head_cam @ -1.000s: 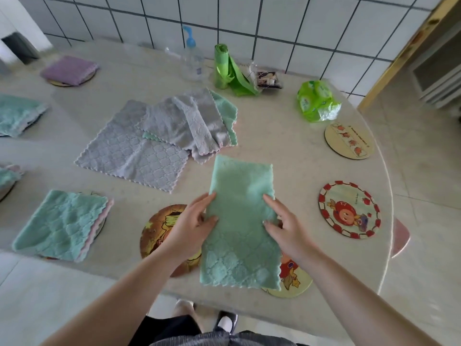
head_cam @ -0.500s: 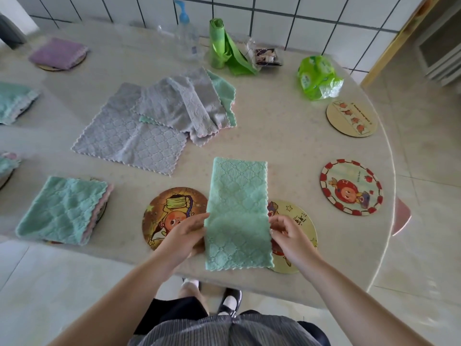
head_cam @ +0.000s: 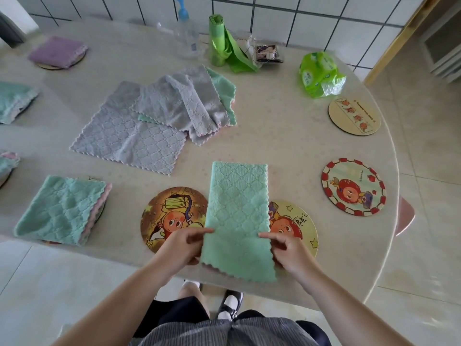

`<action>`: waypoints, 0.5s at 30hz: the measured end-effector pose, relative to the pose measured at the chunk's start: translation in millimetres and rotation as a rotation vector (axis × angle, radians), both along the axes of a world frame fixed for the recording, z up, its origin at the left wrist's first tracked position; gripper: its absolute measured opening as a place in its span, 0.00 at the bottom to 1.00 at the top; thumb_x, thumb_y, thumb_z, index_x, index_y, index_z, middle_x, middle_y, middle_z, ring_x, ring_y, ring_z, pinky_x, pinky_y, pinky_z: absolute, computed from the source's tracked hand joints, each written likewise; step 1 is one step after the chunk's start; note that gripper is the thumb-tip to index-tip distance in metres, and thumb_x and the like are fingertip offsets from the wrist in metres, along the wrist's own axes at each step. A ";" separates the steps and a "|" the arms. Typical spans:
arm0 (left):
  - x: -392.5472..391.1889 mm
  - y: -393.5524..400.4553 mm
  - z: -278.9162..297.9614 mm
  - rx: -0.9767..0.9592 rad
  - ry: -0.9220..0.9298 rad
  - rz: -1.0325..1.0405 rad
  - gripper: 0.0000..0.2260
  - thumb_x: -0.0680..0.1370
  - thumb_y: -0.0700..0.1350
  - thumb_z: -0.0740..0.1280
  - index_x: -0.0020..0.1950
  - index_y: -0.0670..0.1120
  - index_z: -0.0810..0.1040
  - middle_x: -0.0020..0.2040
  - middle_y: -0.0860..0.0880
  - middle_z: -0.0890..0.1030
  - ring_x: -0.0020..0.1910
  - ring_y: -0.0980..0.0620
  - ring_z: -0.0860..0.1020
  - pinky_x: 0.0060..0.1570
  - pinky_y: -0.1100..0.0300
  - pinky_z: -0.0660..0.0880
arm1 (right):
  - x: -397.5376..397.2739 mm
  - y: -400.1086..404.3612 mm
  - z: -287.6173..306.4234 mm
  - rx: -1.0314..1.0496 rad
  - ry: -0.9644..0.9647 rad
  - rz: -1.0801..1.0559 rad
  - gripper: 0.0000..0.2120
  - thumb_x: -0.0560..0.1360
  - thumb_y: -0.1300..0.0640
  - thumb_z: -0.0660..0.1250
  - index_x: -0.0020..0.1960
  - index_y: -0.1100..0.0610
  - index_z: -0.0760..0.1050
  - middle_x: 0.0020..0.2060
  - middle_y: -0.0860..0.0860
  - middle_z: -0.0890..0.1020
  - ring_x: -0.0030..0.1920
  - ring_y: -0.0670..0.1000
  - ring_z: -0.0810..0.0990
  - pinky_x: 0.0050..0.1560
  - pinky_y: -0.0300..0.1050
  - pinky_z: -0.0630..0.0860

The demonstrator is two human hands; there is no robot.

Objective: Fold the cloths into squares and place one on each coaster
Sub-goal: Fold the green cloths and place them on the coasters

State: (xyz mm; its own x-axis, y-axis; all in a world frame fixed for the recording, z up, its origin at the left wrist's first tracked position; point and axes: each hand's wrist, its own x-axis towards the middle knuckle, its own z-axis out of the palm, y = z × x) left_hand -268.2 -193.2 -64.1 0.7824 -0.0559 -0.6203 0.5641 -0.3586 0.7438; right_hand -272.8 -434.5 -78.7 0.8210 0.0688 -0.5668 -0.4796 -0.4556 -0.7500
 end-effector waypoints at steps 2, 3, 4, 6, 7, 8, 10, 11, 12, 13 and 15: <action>8.9 -1.9 4.2 0.140 -0.074 -0.054 0.17 0.77 0.35 0.62 0.46 0.59 0.79 0.40 0.56 0.82 0.31 0.58 0.75 0.31 0.63 0.75 | 8.9 1.1 8.1 -0.004 -0.065 -0.002 0.17 0.76 0.66 0.62 0.47 0.44 0.79 0.39 0.42 0.80 0.22 0.39 0.71 0.26 0.29 0.65; 14.5 -2.7 7.1 0.205 -0.125 -0.073 0.17 0.76 0.35 0.63 0.45 0.59 0.78 0.42 0.58 0.80 0.34 0.58 0.76 0.32 0.65 0.74 | 15.5 0.4 11.0 -0.014 -0.091 0.004 0.16 0.75 0.65 0.63 0.47 0.44 0.80 0.37 0.40 0.80 0.25 0.37 0.74 0.29 0.29 0.66; 20.8 -3.0 9.9 0.224 -0.184 -0.071 0.16 0.75 0.36 0.64 0.45 0.59 0.78 0.43 0.59 0.80 0.38 0.59 0.77 0.35 0.67 0.72 | 22.7 0.6 16.0 -0.031 -0.109 0.013 0.14 0.74 0.63 0.64 0.45 0.43 0.79 0.36 0.39 0.80 0.29 0.35 0.76 0.32 0.29 0.68; 35.9 -4.9 15.2 0.115 -0.278 -0.016 0.13 0.75 0.37 0.66 0.46 0.57 0.79 0.42 0.59 0.81 0.42 0.62 0.78 0.41 0.68 0.70 | 39.5 0.0 22.7 -0.044 -0.118 0.000 0.10 0.74 0.60 0.65 0.41 0.45 0.78 0.32 0.40 0.79 0.28 0.38 0.75 0.30 0.31 0.67; 44.2 -6.2 17.4 0.040 -0.292 0.023 0.11 0.75 0.38 0.66 0.47 0.55 0.79 0.39 0.59 0.82 0.40 0.63 0.78 0.41 0.67 0.71 | 49.0 -1.2 22.6 -0.053 -0.133 -0.008 0.08 0.74 0.58 0.64 0.41 0.47 0.78 0.33 0.42 0.78 0.28 0.41 0.73 0.29 0.33 0.66; 53.1 -7.7 18.1 -0.016 -0.291 0.062 0.09 0.76 0.39 0.66 0.48 0.53 0.80 0.38 0.57 0.82 0.37 0.63 0.78 0.39 0.65 0.72 | 58.8 -1.0 24.2 -0.068 -0.156 -0.019 0.06 0.75 0.56 0.64 0.41 0.47 0.77 0.35 0.41 0.78 0.30 0.42 0.73 0.30 0.34 0.67; 73.0 -11.2 12.9 -0.047 -0.265 0.144 0.07 0.77 0.41 0.65 0.52 0.51 0.79 0.42 0.53 0.83 0.37 0.54 0.79 0.36 0.55 0.74 | 78.1 -0.9 24.8 -0.110 -0.184 -0.044 0.04 0.76 0.51 0.64 0.43 0.46 0.76 0.42 0.39 0.77 0.38 0.42 0.76 0.36 0.35 0.71; 82.8 -12.8 7.6 -0.049 -0.241 0.175 0.07 0.77 0.43 0.65 0.53 0.53 0.78 0.46 0.51 0.83 0.40 0.50 0.80 0.39 0.51 0.76 | 87.1 -1.0 22.9 -0.123 -0.188 -0.054 0.05 0.76 0.50 0.64 0.42 0.48 0.76 0.42 0.40 0.77 0.38 0.42 0.76 0.36 0.35 0.71; 91.8 -14.6 2.5 -0.061 -0.221 0.197 0.08 0.77 0.43 0.65 0.52 0.54 0.78 0.49 0.51 0.82 0.45 0.49 0.81 0.43 0.49 0.78 | 94.0 -0.3 20.3 -0.131 -0.183 -0.068 0.08 0.76 0.50 0.64 0.41 0.51 0.76 0.39 0.43 0.78 0.34 0.43 0.76 0.33 0.35 0.70; 99.3 -16.9 -1.6 -0.075 -0.207 0.214 0.08 0.77 0.43 0.65 0.51 0.56 0.77 0.52 0.51 0.82 0.48 0.50 0.81 0.47 0.51 0.79 | 99.6 -0.2 15.7 -0.135 -0.167 -0.074 0.11 0.76 0.50 0.63 0.40 0.56 0.77 0.34 0.45 0.78 0.28 0.43 0.73 0.28 0.35 0.66; 109.5 -19.4 -11.5 -0.058 -0.176 0.218 0.09 0.77 0.42 0.65 0.54 0.54 0.77 0.54 0.51 0.81 0.52 0.52 0.79 0.46 0.59 0.77 | 106.9 0.9 7.8 -0.160 -0.118 -0.067 0.14 0.77 0.51 0.63 0.40 0.59 0.78 0.26 0.47 0.73 0.20 0.40 0.65 0.23 0.32 0.60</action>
State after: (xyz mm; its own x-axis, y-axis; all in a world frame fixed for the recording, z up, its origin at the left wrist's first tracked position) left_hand -158.7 -212.6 -75.6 0.8751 0.0939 -0.4747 0.4837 -0.1968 0.8528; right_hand -165.8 -433.6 -70.9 0.8820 -0.0709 -0.4658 -0.4258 -0.5432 -0.7236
